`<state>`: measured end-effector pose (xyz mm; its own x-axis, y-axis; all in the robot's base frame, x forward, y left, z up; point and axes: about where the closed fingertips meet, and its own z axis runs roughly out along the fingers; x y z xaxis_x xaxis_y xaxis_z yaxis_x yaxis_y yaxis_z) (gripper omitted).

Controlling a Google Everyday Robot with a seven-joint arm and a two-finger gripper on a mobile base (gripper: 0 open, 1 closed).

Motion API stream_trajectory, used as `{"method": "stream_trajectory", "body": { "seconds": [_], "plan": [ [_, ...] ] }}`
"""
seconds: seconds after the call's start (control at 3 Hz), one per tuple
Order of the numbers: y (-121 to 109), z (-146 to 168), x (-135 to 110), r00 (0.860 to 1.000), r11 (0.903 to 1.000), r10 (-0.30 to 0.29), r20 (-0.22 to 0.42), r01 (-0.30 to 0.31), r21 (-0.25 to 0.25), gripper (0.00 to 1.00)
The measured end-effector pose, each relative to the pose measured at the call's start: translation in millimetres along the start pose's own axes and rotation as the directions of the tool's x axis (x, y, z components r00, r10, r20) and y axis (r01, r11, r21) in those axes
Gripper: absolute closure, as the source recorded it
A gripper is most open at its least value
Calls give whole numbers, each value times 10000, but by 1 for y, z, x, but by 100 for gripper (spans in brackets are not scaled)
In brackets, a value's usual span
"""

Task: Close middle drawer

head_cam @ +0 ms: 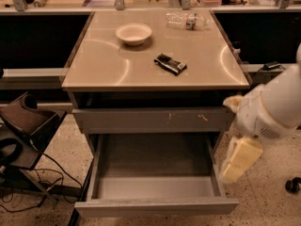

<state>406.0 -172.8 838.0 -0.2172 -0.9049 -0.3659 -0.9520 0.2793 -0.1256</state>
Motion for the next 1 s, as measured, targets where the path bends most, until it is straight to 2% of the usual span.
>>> {"method": "stream_trajectory", "body": {
  "seconds": [0.33,0.67,1.0],
  "plan": [
    [37,55,21,9992,9974,373,115,-365,-613,0],
    [84,104,62,9941,9904,1086,-26,-1084,-861,0],
    [84,105,62,9941,9904,1085,-28,-1084,-860,0]
  ]
}}
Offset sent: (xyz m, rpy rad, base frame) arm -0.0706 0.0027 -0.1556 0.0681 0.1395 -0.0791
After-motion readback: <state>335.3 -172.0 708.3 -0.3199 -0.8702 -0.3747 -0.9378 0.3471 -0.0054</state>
